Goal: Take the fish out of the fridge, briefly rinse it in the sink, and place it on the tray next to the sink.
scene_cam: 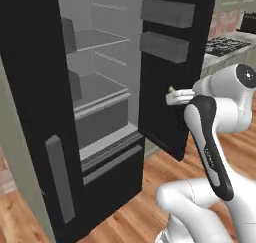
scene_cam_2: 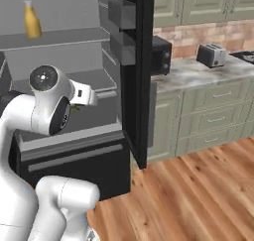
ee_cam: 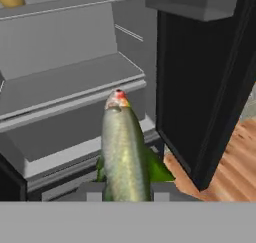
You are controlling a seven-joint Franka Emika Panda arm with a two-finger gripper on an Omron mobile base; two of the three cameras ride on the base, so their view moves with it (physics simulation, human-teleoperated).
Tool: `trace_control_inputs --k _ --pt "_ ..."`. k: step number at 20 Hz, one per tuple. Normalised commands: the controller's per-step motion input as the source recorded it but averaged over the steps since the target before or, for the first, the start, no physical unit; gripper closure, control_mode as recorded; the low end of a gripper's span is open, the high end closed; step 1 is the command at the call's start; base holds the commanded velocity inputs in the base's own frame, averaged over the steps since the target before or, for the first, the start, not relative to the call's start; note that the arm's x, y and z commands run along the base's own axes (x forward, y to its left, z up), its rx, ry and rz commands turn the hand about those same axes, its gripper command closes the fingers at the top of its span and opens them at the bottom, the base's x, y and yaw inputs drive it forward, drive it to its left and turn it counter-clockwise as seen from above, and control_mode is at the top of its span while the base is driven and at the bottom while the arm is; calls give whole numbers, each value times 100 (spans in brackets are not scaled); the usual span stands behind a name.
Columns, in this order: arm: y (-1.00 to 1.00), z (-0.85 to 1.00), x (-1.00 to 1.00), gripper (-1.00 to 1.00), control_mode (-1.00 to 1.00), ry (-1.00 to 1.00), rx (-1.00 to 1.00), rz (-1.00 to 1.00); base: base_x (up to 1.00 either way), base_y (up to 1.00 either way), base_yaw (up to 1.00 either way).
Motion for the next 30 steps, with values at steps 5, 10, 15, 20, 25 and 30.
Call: trace_control_inputs --k 5,10,15,20,25,30 --pt "0 0 0 100 100 0 0 0 -31 11 -97" --pt "0 0 0 100 100 0 0 0 -1 0 -100" --pt "0 0 0 100 100 0 0 0 2 -7 -99" --pt "0 0 0 100 100 0 0 0 42 -10 -87" --pt "0 0 0 100 100 0 0 0 100 24 -59" --pt "0 0 0 100 100 0 0 0 100 27 -21"
